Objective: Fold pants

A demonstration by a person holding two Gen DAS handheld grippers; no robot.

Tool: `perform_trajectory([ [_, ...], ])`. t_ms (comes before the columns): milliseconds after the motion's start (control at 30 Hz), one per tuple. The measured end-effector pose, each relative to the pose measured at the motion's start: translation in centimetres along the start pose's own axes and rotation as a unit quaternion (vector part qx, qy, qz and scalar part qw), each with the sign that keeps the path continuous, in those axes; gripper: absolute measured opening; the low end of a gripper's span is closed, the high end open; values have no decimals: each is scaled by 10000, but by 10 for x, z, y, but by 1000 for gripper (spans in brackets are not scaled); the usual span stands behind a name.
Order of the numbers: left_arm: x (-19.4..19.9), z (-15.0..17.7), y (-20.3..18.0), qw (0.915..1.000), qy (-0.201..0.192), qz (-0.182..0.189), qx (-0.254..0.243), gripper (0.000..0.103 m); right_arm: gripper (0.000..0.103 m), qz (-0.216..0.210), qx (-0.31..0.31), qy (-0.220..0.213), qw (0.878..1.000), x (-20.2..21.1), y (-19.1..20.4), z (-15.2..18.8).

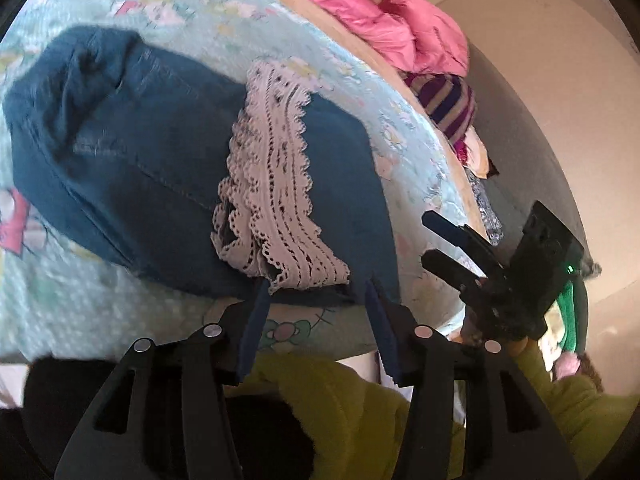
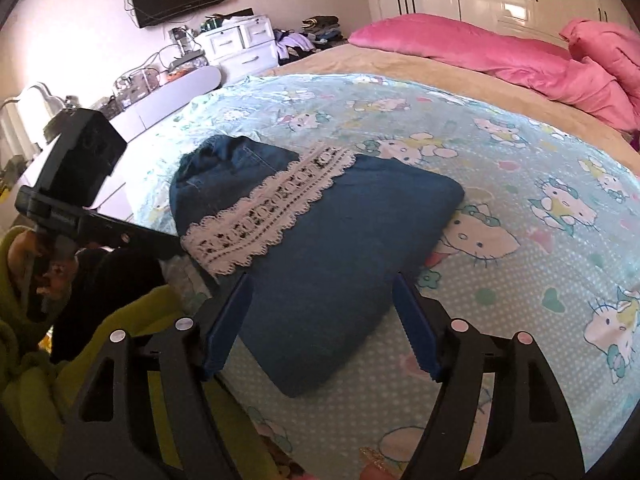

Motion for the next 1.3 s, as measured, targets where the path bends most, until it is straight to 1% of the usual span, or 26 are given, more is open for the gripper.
perform_trajectory([
  [67,-6,-4,1,10000,-16,3,89,55,65,-35,52,22,10000,-2,5,1],
  [133,-13,-7,5,9999,-28,-116,93,53,65,-56,85,50,9999,-5,10,3],
  [167,-18,-9,9,9997,-47,-136,200,46,65,-92,73,74,9999,-7,12,4],
  [200,-19,-11,10,9996,-87,-170,203,35,65,-120,57,106,9999,-10,14,6],
  [233,-20,-13,12,9994,-140,-301,117,15,65,-152,50,141,9998,-13,17,7],
  [267,-17,-15,14,9989,-215,-414,61,15,65,-164,61,172,9997,-14,20,9],
  [367,3,-18,11,9984,-414,-383,-39,15,65,-224,226,253,9992,-20,30,11],
  [400,14,-21,11,9968,-552,-543,-217,15,65,-180,297,316,9989,-23,33,13],
  [467,24,-27,19,9939,-715,-793,-275,15,65,-109,357,474,9982,-32,34,17],
  [533,25,-31,32,9921,-734,-995,-210,14,65,-56,366,572,9977,-38,33,21],
  [600,22,-32,41,9936,-576,-963,-86,13,65,-82,366,615,9974,-39,34,23],
  [633,22,-31,42,9942,-525,-936,-44,15,65,-86,378,599,9974,-37,34,23],
  [667,24,-31,42,9946,-538,-893,-14,23,65,-76,394,546,9977,-32,33,22],
  [700,25,-32,40,9947,-561,-864,-10,27,65,-77,374,490,9981,-28,32,21],
  [767,29,-36,36,9944,-631,-848,-74,50,65,-72,275,431,9987,-21,27,19],
  [800,30,-36,35,9944,-632,-837,-86,54,65,-34,249,409,9988,-18,24,19],
  [833,29,-37,35,9946,-617,-832,-78,60,65,8,250,391,9989,-16,21,19],
  [867,25,-37,36,9949,-554,-841,-48,70,65,26,253,382,9989,-15,20,19],
  [967,9,-34,38,9948,-387,-939,-36,80,65,27,242,382,9990,-15,19,22],
  [1067,-2,-33,35,9932,-352,-1094,-190,80,65,4,243,410,9989,-20,21,23],
  [1100,-5,-33,31,9922,-339,-1151,-331,79,65,5,236,443,9987,-23,21,25],
  [1133,-8,-33,28,9909,-340,-1222,-454,63,65,-9,228,481,9986,-27,22,26],
  [1167,-11,-33,28,9894,-321,-1312,-532,38,65,-1,220,512,9984,-29,21,26],
  [1200,-13,-33,30,9882,-311,-1393,-559,33,65,13,207,546,9983,-31,21,28],
  [1267,-9,-32,30,9896,-322,-1306,-510,22,65,-4,177,607,9980,-33,22,30],
  [1300,-4,-31,26,9904,-341,-1245,-501,20,65,-24,167,605,9980,-32,23,29],
])
Point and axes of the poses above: each gripper's, at about its wrist camera, not at the fingertips, and x roughly against the way its jaws point, y to its left, z to its underside, the point moved 10 cm from there along -x, roughly the way its jaws point, and after that the axes turned 2 degrees about -y, right-handed, at the moved point
